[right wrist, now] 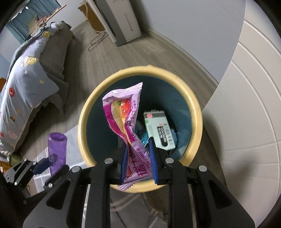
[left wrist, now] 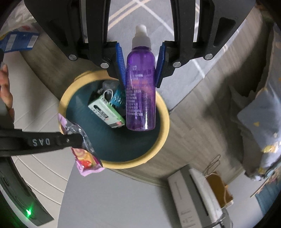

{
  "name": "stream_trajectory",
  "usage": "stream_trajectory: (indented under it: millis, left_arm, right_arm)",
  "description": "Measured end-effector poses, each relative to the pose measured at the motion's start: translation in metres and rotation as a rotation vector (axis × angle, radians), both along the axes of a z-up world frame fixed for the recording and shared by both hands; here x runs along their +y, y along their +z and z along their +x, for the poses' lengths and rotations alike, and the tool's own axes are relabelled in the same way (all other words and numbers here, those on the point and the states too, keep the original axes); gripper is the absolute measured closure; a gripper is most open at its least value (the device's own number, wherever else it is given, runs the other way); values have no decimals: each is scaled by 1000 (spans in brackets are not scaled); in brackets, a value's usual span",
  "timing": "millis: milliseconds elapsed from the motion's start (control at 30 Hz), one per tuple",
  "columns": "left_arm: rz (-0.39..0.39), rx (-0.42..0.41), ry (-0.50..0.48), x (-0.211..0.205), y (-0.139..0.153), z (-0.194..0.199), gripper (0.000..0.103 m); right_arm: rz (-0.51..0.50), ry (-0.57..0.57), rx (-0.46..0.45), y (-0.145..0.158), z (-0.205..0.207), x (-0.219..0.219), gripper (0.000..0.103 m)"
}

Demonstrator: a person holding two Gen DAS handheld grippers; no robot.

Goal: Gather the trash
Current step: 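Open the left tool to drop the bottle while the right tool releases the wrapper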

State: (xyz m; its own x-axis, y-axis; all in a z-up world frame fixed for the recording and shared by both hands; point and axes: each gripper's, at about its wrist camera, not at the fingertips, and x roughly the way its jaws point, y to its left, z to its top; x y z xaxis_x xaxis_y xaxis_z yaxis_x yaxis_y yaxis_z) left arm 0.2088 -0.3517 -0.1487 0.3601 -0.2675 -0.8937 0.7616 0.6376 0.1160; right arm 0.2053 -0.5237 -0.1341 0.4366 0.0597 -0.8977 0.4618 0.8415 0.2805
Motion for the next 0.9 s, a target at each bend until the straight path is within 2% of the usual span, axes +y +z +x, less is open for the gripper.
stream_trajectory:
  millis: [167, 300, 467, 633, 767, 900]
  left_arm:
    - [-7, 9, -27, -21, -5, 9, 70]
    - [-2, 26, -35, -31, -16, 14, 70]
    - [-80, 97, 1, -39, -23, 26, 70]
    - [-42, 66, -21, -55, -32, 30, 70]
    - [-72, 60, -14, -60, -29, 32, 70]
    - [-58, 64, -31, -63, -32, 29, 70]
  right_arm:
    - [63, -51, -21, -10, 0, -21, 81]
    - [91, -45, 23, -27, 0, -21, 81]
    - [100, -31, 53, -40, 1, -21, 81]
    - [100, -24, 66, -47, 0, -23, 81]
    - [104, -22, 54, -47, 2, -25, 81]
    - [113, -22, 57, -50, 0, -25, 81]
